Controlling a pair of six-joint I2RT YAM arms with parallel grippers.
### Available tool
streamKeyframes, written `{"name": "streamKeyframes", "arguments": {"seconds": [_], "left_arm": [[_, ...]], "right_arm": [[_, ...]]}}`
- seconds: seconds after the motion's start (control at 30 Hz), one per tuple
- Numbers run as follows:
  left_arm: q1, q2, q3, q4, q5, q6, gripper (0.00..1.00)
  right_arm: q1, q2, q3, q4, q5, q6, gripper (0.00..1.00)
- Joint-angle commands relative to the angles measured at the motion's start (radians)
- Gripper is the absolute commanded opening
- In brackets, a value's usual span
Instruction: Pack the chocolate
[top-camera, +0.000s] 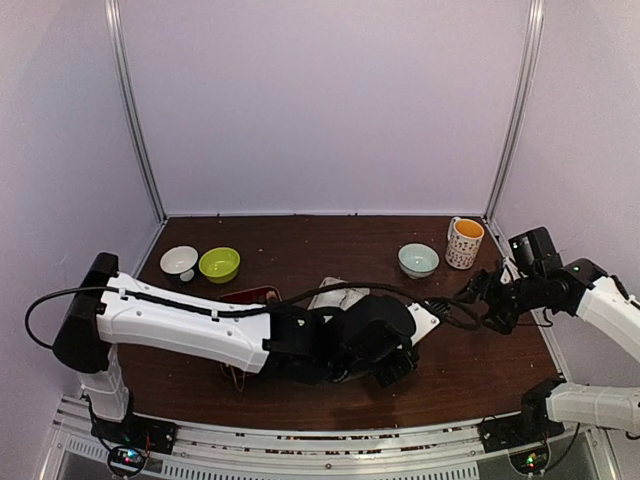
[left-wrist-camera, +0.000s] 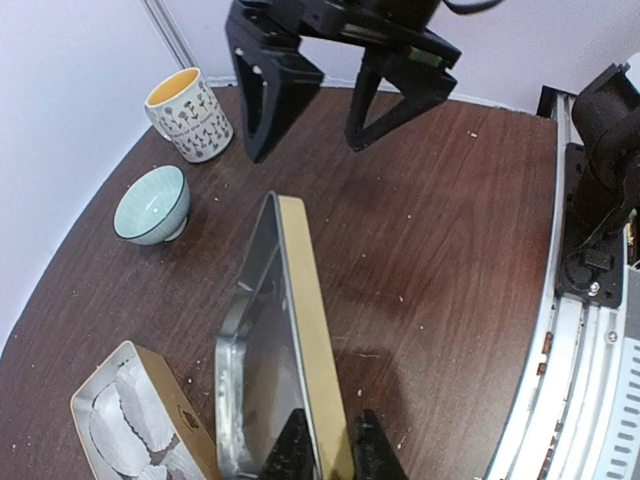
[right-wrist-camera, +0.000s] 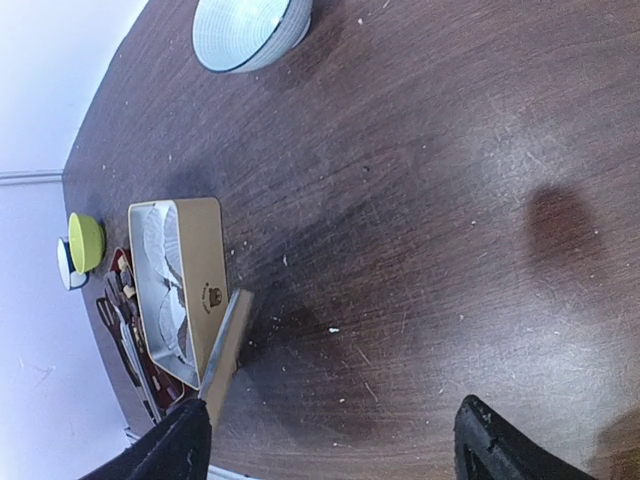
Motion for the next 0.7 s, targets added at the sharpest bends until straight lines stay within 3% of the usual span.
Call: {"name": "streamKeyframes", "arguments": {"seconds": [0.0, 0.47, 0.67], "left_arm": [[-0.022, 0.06, 0.046, 0.1, -0.103, 0.136, 0.08], [-0.026, 0.214, 0.161, 0.135, -0.063, 0.2, 0.1], [-0.026, 0.232, 0.164, 0.137, -0.042, 0.179, 0.12]], "right_arm": [[-0.006, 0.057, 0.062, -0.079, -0.099, -0.07, 0.83], [-0.005, 0.051, -0.052, -0.015, -0.197, -0.085, 0.76], [-0.005, 0.068, -0.134, 0.091, -0.27, -0.042, 0.52]]}}
